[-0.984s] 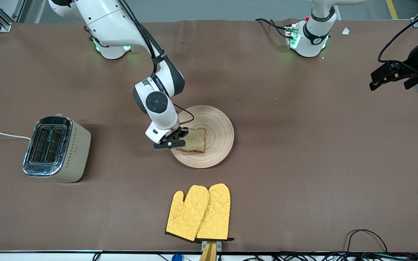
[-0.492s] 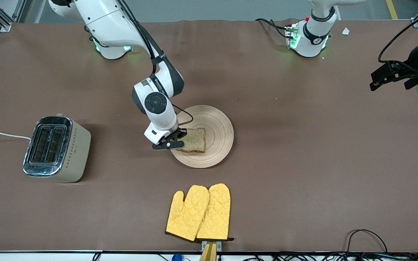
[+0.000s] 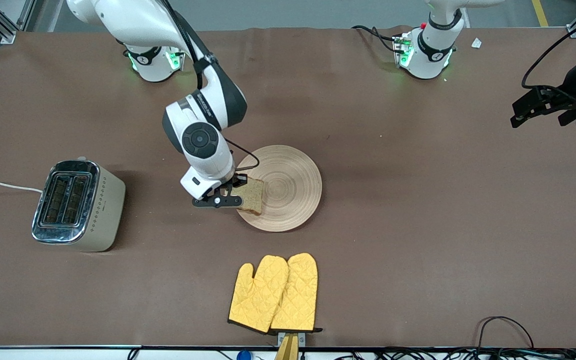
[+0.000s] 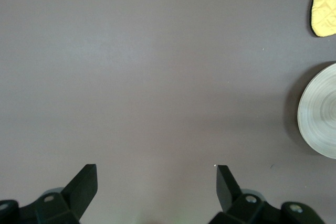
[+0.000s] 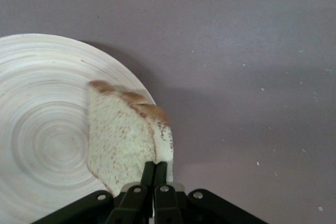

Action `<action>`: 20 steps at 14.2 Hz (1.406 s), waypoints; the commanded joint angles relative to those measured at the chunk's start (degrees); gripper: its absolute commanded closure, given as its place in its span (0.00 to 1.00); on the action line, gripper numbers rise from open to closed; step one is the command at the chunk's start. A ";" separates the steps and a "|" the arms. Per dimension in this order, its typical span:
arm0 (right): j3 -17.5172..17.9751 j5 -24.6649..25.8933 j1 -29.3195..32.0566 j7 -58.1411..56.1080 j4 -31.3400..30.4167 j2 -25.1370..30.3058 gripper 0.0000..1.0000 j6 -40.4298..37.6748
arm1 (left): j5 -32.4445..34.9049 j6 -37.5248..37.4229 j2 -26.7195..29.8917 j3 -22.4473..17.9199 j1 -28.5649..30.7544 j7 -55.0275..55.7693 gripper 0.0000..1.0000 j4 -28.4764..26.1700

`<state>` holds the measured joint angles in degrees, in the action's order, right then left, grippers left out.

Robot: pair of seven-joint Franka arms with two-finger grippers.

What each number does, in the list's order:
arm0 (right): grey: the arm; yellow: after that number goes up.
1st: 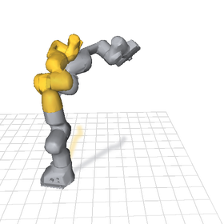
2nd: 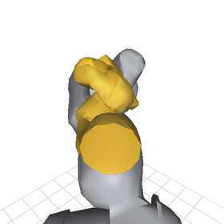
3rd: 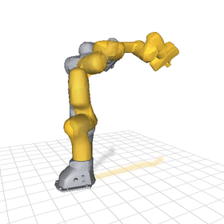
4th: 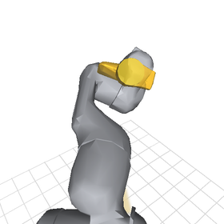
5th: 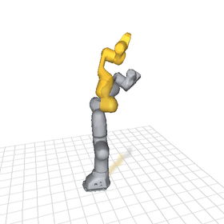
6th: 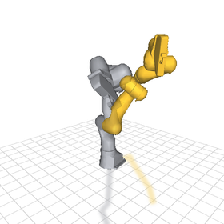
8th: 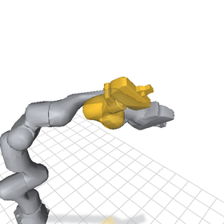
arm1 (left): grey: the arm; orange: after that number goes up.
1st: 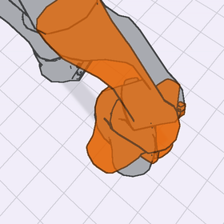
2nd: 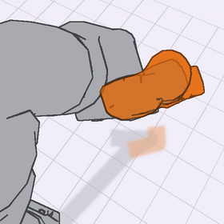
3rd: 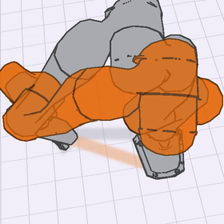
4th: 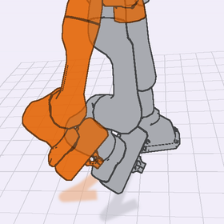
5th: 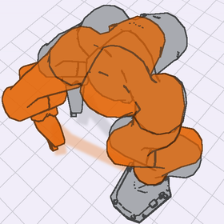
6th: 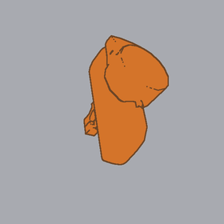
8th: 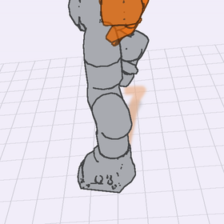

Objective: Move plate and put bread in toaster
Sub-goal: 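Lift the bread and carry it above the toaster with the right gripper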

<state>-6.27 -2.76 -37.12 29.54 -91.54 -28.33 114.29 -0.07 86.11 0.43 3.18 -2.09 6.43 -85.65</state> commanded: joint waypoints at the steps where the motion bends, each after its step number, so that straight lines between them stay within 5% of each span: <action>1: 0.29 5.71 0.29 2.45 3.38 0.64 1.00 -8.87 | -0.28 0.99 0.45 -0.37 -0.19 -0.63 0.00 -0.57; 6: -3.83 12.50 0.38 1.75 7.49 5.30 1.00 -22.50 | -0.46 0.99 0.63 -0.37 0.07 -0.72 0.00 -0.48; 10: -3.93 22.86 0.29 -5.18 13.22 5.30 1.00 -31.31 | -0.72 0.99 0.54 1.20 1.82 -0.72 0.00 -0.57; 16: -3.84 39.30 0.20 -4.75 14.11 4.34 1.00 -34.74 | -0.63 0.99 0.63 2.62 3.06 -0.72 0.00 -0.57; 20: -4.02 41.61 4.94 -7.38 13.59 4.16 1.00 -35.28 | -0.63 0.64 0.72 2.53 3.15 -0.81 0.00 -0.57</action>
<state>-10.70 37.47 -35.15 24.28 -77.80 -24.22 79.41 -0.07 86.44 0.42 5.15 0.23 6.43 -85.68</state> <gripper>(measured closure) 0.974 0.000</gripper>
